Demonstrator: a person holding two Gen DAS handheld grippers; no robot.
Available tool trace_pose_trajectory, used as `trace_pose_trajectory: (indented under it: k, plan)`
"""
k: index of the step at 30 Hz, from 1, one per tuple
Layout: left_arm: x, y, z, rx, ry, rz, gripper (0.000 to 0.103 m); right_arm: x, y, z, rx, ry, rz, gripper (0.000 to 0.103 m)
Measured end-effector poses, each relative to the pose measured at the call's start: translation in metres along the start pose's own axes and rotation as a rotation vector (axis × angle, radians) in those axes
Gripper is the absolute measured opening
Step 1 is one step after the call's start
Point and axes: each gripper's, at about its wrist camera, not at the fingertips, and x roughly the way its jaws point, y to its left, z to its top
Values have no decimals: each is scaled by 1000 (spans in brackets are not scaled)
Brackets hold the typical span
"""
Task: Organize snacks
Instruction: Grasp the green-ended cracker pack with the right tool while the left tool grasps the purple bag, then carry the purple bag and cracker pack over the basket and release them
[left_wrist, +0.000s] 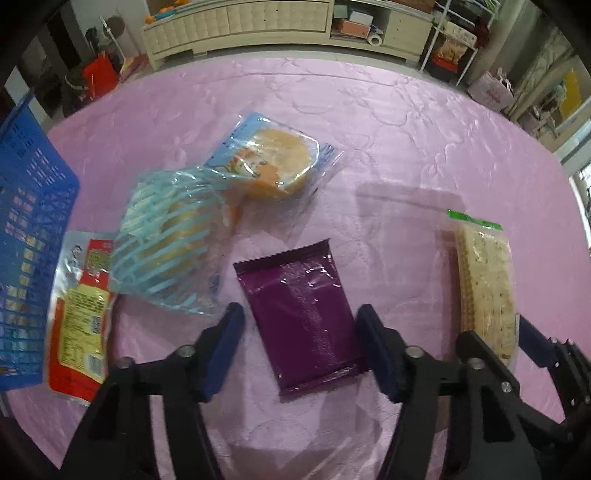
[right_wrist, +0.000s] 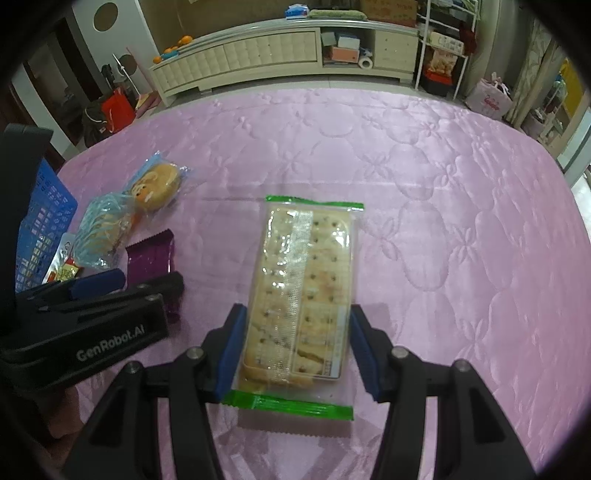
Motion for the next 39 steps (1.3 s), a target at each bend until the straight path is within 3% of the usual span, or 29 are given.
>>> trace_pose_trajectory:
  k: [3,16,20,26,39]
  plan:
    - [-1,3,-1,6,-6,-23,50,1,5,-1,-15,5,2,59]
    - [-26,44,-56,74,-7,-102,50,-3,40,-26,-88,27,40,59]
    - [-44,66,-74,113,-14,-128,49,-11,56,-32,-121,21,2,59]
    - [-78,94,-95,195,-80,-125,49,-43,71,-33,-116,-3,-9,59]
    - [-159,158,-102,121,-241,-242,49,-123,136,-36,-191,-98,-83,59]
